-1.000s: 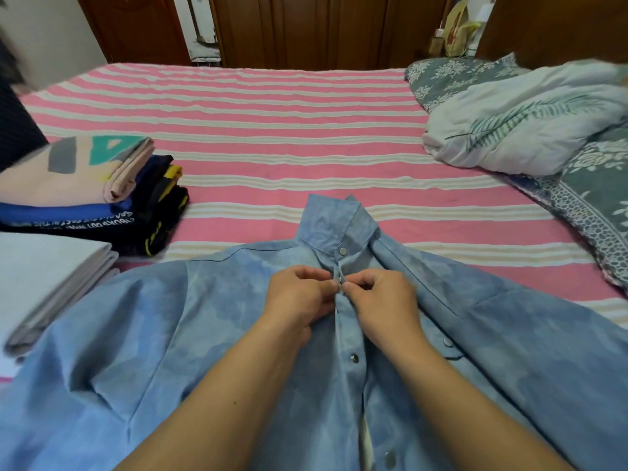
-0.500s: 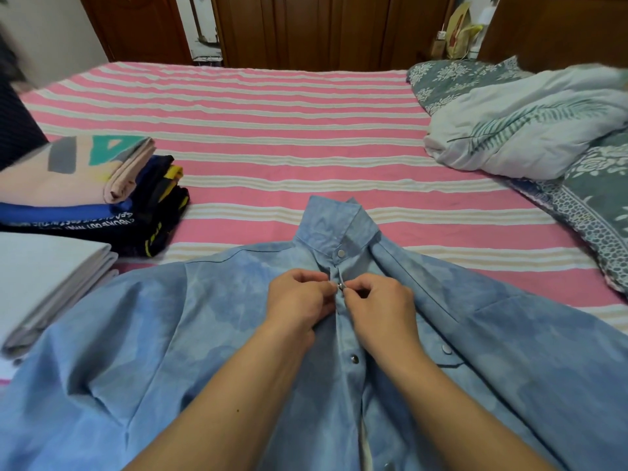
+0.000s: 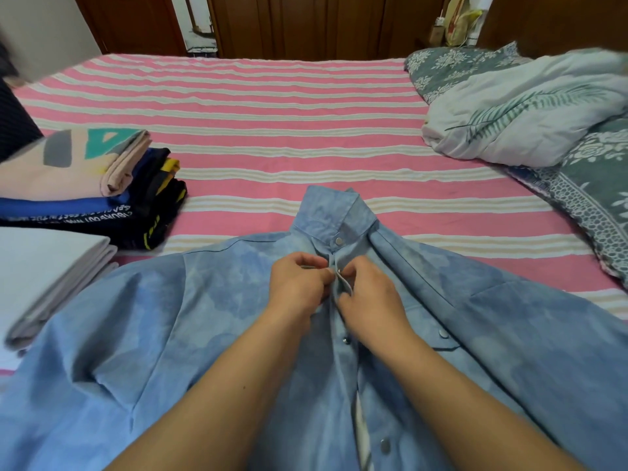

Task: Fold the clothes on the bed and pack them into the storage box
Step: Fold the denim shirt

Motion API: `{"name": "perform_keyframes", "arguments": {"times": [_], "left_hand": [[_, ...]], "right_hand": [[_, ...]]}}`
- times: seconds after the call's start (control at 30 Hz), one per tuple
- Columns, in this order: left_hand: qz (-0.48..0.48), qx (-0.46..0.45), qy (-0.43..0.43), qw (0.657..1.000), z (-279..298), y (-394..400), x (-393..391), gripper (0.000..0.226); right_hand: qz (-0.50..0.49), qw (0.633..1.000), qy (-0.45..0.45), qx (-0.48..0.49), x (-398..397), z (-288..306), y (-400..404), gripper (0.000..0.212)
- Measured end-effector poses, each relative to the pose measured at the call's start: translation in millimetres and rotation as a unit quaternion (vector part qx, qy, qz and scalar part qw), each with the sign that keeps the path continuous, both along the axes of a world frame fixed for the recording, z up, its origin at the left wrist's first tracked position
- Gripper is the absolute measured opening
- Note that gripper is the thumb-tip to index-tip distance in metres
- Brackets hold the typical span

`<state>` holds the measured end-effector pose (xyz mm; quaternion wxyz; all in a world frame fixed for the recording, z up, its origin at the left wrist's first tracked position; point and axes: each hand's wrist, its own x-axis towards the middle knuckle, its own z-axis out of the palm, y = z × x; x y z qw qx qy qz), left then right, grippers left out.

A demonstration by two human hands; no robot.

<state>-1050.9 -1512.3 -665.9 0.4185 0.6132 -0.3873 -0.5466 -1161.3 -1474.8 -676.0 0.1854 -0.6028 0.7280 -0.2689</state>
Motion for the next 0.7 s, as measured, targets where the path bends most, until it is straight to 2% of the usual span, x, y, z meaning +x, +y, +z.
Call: {"name": "perform_keyframes", "arguments": {"times": [0.07, 0.2, 0.27, 0.33, 0.4, 0.43, 0.47, 0.5, 0.57, 0.6, 0.63, 0.7], "left_hand": [[-0.050, -0.068, -0.140, 0.987, -5, -2, 8, 0.015], [-0.111, -0.147, -0.346, 0.920, 4, 11, 18, 0.005], [-0.166, -0.115, -0.408, 0.890, 15, 27, 14, 0.026], [-0.273, -0.054, -0.441, 0.853, 23, 53, 9, 0.038], [-0.347, -0.025, -0.477, 0.807, 21, 77, 4, 0.035], [-0.349, -0.024, -0.487, 0.800, 16, 82, 4, 0.031], [-0.329, -0.028, -0.481, 0.812, 13, 86, 5, 0.030], [-0.301, -0.029, -0.451, 0.840, 8, 84, 6, 0.032], [-0.227, -0.002, -0.310, 0.923, 5, 82, 10, 0.039], [-0.192, 0.015, -0.232, 0.954, 5, 83, 13, 0.037], [-0.161, 0.026, -0.163, 0.973, 4, 85, 15, 0.030], [-0.118, 0.045, -0.062, 0.990, 5, 91, 17, 0.014]], "right_hand": [[-0.001, 0.995, 0.036, 0.097, -7, 0, 8, 0.020], [-0.018, 0.983, 0.084, 0.165, -33, 19, 21, 0.025], [-0.014, 0.976, 0.104, 0.189, -42, 25, 29, 0.026], [-0.005, 0.970, 0.113, 0.216, -40, 25, 41, 0.028], [0.006, 0.967, 0.121, 0.225, -34, 20, 52, 0.025], [0.006, 0.969, 0.121, 0.217, -31, 19, 56, 0.020], [0.000, 0.973, 0.114, 0.200, -28, 18, 60, 0.014], [-0.013, 0.980, 0.099, 0.175, -27, 20, 63, 0.010], [-0.053, 0.992, 0.042, 0.105, -29, 21, 67, 0.005], [-0.072, 0.995, -0.002, 0.071, -29, 22, 68, 0.009], [-0.087, 0.994, -0.053, 0.044, -27, 25, 72, 0.016], [-0.100, 0.986, -0.135, 0.013, -19, 27, 80, 0.024]]}}
